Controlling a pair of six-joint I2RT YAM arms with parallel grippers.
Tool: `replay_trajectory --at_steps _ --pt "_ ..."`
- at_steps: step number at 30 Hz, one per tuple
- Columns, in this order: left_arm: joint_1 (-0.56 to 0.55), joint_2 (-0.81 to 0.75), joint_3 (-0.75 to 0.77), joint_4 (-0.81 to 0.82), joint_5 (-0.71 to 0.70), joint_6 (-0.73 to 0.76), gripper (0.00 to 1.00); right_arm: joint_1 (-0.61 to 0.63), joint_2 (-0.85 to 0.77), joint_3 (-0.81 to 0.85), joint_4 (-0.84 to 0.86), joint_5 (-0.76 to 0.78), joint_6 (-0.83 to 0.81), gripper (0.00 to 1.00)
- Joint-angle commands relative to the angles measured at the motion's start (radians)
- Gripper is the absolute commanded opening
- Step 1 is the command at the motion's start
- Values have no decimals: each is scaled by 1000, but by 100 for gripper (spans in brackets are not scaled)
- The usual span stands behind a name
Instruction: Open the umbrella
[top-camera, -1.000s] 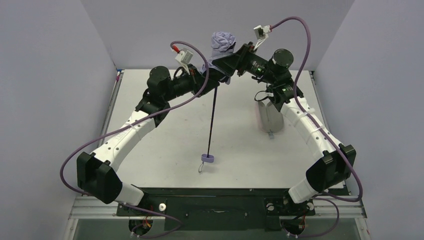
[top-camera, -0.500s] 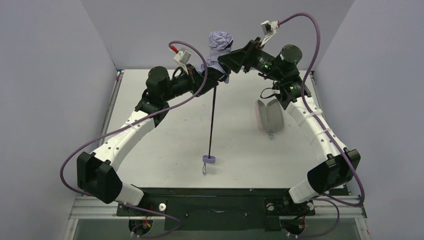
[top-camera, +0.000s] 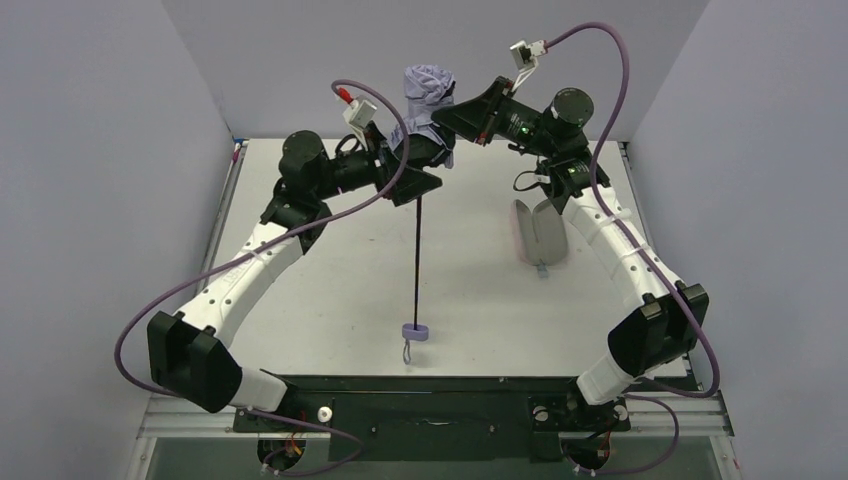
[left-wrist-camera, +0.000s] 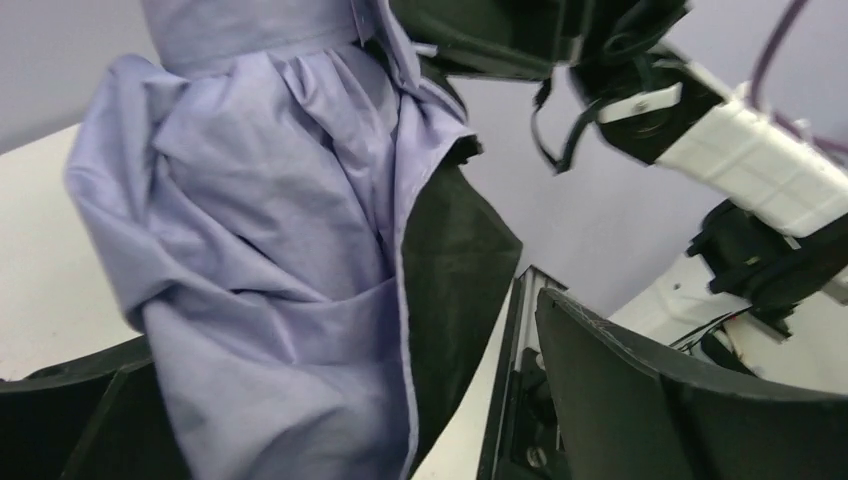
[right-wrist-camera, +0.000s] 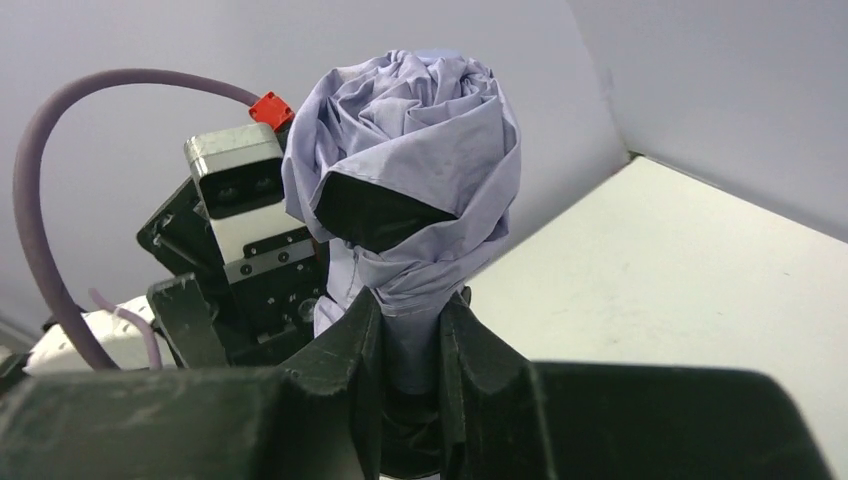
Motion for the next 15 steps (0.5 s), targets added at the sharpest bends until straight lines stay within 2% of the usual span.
replay_trajectory --at_steps 1,6,15 --pt "82 -92 -14 153 131 -112 99 -22 12 1 308 -79 192 0" --pt "148 -105 -30 180 169 -127 97 0 17 5 396 -134 258 0" --pt "93 -26 3 373 172 -268 97 64 27 53 378 -164 232 0"
